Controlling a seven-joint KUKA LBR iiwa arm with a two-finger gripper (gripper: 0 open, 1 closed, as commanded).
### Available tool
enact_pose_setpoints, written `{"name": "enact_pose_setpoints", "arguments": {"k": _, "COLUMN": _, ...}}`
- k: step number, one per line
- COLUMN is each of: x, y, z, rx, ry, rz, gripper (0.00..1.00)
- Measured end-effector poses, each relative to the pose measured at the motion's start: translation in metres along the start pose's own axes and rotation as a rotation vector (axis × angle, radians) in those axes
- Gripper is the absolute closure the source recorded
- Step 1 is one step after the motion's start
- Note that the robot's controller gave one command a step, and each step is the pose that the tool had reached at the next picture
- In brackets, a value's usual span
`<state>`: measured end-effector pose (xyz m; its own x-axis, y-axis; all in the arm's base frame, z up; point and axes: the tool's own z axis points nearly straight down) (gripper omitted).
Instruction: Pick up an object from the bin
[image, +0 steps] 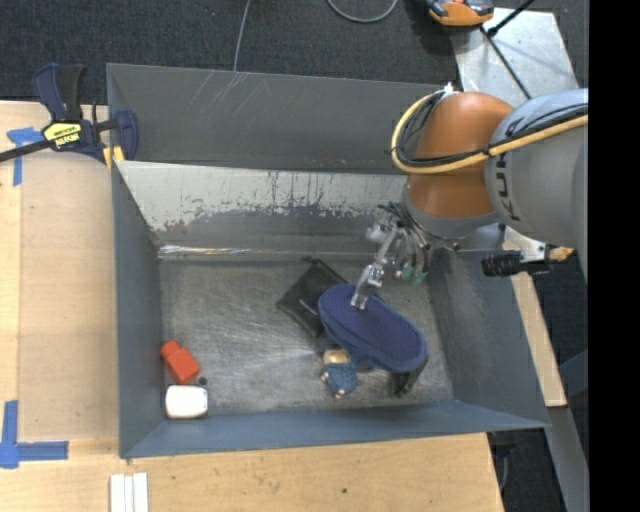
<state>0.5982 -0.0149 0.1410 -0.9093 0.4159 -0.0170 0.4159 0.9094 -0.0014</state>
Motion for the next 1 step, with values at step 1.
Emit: {"name": "enact_pose_setpoints", "arguments": {"k": 1, "x": 0.0119, "y": 0.0041, "z": 0.0155, "rx": -0.006, "ry": 0.007, "rz": 0.021, "gripper": 0.00}}
